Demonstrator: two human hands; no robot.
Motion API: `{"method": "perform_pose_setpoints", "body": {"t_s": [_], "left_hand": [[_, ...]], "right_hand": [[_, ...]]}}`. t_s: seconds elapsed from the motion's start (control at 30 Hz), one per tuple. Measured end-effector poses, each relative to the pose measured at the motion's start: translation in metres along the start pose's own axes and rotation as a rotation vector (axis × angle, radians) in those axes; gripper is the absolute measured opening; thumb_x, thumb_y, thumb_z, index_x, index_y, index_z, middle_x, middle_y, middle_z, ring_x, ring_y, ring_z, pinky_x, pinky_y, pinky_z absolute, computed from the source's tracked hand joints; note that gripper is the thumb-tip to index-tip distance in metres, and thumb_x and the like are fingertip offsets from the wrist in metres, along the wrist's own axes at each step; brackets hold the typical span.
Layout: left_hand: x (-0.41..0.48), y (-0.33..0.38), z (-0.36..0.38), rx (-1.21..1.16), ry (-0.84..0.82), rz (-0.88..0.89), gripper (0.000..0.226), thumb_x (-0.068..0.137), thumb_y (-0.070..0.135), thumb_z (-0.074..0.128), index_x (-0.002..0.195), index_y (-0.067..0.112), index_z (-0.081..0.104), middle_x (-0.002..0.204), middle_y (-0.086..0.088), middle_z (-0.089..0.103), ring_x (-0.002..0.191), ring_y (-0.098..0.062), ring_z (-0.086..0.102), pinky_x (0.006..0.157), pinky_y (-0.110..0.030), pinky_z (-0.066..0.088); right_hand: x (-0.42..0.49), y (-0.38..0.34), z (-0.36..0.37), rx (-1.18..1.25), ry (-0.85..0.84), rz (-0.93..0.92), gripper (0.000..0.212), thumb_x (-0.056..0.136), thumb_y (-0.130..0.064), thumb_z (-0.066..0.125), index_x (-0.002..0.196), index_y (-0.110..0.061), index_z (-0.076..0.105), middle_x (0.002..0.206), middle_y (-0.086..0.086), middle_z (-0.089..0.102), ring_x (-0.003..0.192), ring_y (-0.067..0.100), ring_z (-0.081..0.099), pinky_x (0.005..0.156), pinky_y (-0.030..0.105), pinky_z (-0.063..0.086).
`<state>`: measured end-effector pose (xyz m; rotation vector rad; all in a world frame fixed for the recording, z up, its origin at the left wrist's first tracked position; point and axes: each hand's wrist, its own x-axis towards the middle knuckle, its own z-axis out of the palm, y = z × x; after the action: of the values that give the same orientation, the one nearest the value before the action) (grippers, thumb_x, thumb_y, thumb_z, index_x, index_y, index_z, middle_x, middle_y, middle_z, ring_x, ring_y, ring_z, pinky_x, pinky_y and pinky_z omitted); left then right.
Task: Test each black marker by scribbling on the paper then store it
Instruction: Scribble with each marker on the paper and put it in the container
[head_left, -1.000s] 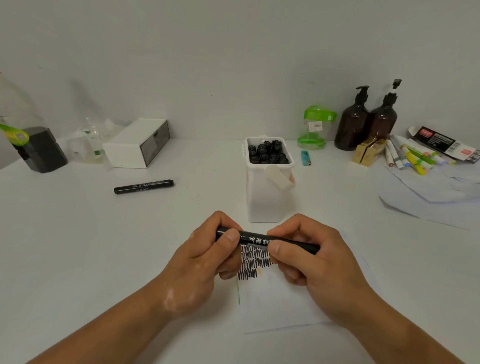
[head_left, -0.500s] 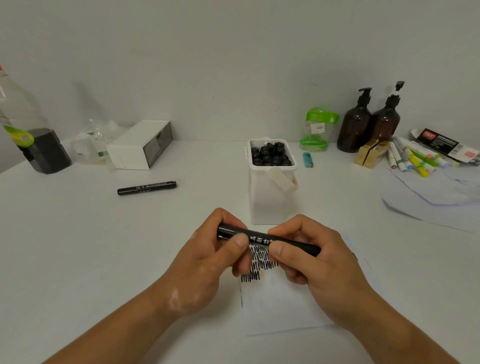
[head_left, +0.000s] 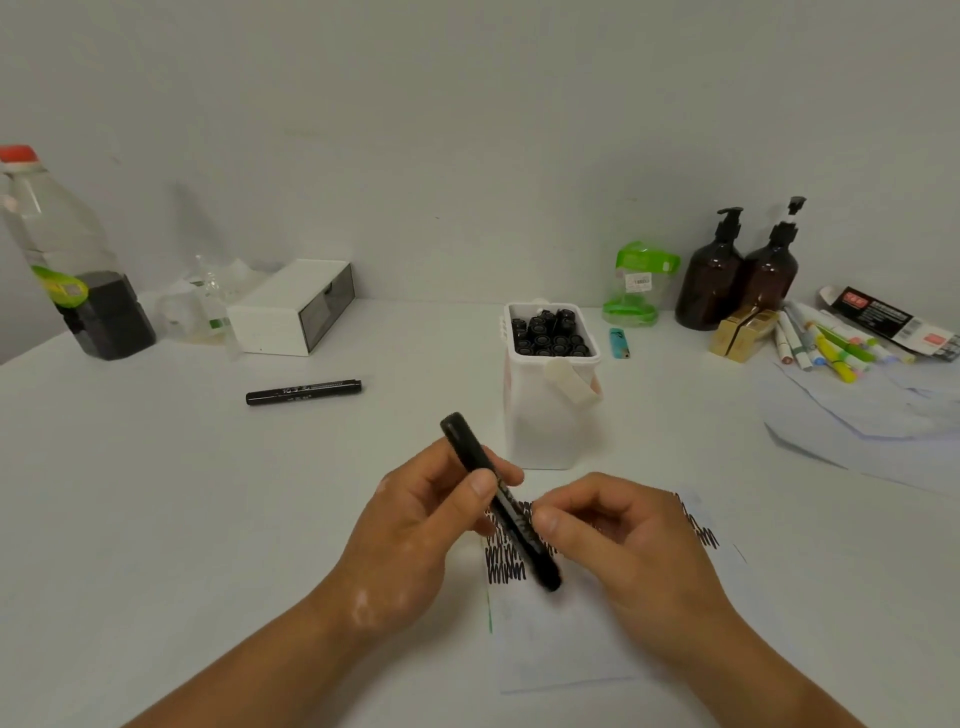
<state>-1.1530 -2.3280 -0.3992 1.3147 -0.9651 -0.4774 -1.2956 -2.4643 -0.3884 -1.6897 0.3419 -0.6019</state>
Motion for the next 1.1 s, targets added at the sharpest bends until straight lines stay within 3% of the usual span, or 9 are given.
{"method": "perform_pose_setpoints", "body": {"t_s": [0.07,0.2,0.33,0.47,0.6,0.73,0.9,1.0,1.1], "left_hand": [[-0.002,0.002,-0.003,0.183,-0.026,0.038,0.023,0.093,0.046,0.053,0.101,0.027,0.063,0.095,0.003,0.074,0.085,-0.015,0.069,0.073,-0.021,0.053],[-0.003,0.003,-0.006,0.563,-0.066,0.161,0.022,0.095,0.052,0.048,0.103,0.037,0.062,0.087,0.014,0.066,0.080,-0.011,0.064,0.068,-0.021,0.049],[-0.001,0.000,-0.007,0.679,-0.149,0.257,0.027,0.095,0.051,0.052,0.104,0.032,0.069,0.083,0.012,0.062,0.077,-0.009,0.058,0.069,-0.021,0.046],[0.000,-0.004,-0.012,0.716,-0.172,0.226,0.029,0.092,0.054,0.055,0.098,0.030,0.070,0.081,0.012,0.061,0.075,-0.007,0.057,0.066,-0.011,0.041],[0.005,-0.009,-0.024,0.645,-0.100,0.076,0.024,0.085,0.056,0.061,0.084,0.032,0.068,0.080,0.011,0.063,0.073,-0.008,0.058,0.063,-0.011,0.044],[0.010,-0.013,-0.035,0.538,0.072,-0.034,0.012,0.089,0.037,0.069,0.078,0.032,0.067,0.074,0.006,0.066,0.060,-0.006,0.055,0.058,-0.012,0.044],[0.013,-0.015,-0.038,0.429,0.172,-0.090,0.012,0.090,0.027,0.069,0.079,0.032,0.069,0.069,0.004,0.067,0.058,-0.005,0.060,0.057,-0.015,0.048],[0.014,-0.017,-0.040,0.349,0.224,-0.132,0.013,0.089,0.023,0.071,0.078,0.031,0.070,0.066,0.002,0.067,0.057,-0.006,0.059,0.057,-0.017,0.050],[0.016,-0.018,-0.045,0.242,0.274,-0.178,0.015,0.090,0.019,0.070,0.077,0.028,0.071,0.062,0.004,0.064,0.055,-0.005,0.057,0.055,-0.016,0.048]], "right_hand": [[0.000,0.000,-0.002,-0.009,0.031,-0.026,0.008,0.078,-0.019,0.082,0.080,-0.025,0.078,0.074,0.000,0.076,0.069,0.011,0.069,0.068,0.017,0.052],[-0.002,-0.004,-0.002,0.047,-0.002,-0.045,0.028,0.071,-0.041,0.076,0.098,-0.035,0.073,0.072,0.002,0.070,0.061,0.011,0.063,0.061,0.022,0.052],[-0.004,-0.003,0.003,-0.031,-0.013,-0.066,0.025,0.076,-0.039,0.076,0.101,-0.040,0.072,0.079,-0.002,0.073,0.067,0.010,0.066,0.062,0.021,0.053],[-0.004,-0.002,-0.001,-0.207,0.040,-0.123,0.024,0.087,-0.018,0.078,0.095,-0.041,0.074,0.081,-0.006,0.075,0.065,0.027,0.065,0.060,0.033,0.056],[0.005,-0.015,-0.026,-0.241,0.198,-0.215,0.029,0.086,-0.005,0.077,0.089,-0.033,0.076,0.070,-0.001,0.071,0.056,0.011,0.060,0.056,0.021,0.051],[0.026,-0.065,-0.054,-0.263,0.398,-0.370,0.010,0.081,-0.029,0.076,0.088,-0.035,0.073,0.069,0.003,0.070,0.053,0.012,0.059,0.052,0.020,0.052],[0.083,-0.134,-0.065,-0.486,0.547,-0.502,0.014,0.077,-0.042,0.071,0.086,-0.036,0.062,0.069,0.007,0.071,0.063,0.034,0.067,0.068,0.053,0.059],[0.120,-0.146,-0.060,-0.688,0.497,-0.481,0.015,0.082,-0.038,0.072,0.091,-0.032,0.062,0.067,-0.006,0.070,0.062,0.005,0.065,0.065,0.025,0.054],[0.146,-0.141,-0.049,-0.856,0.404,-0.443,0.012,0.087,-0.032,0.070,0.094,-0.027,0.062,0.064,-0.012,0.064,0.062,-0.001,0.058,0.060,0.008,0.036]]}}
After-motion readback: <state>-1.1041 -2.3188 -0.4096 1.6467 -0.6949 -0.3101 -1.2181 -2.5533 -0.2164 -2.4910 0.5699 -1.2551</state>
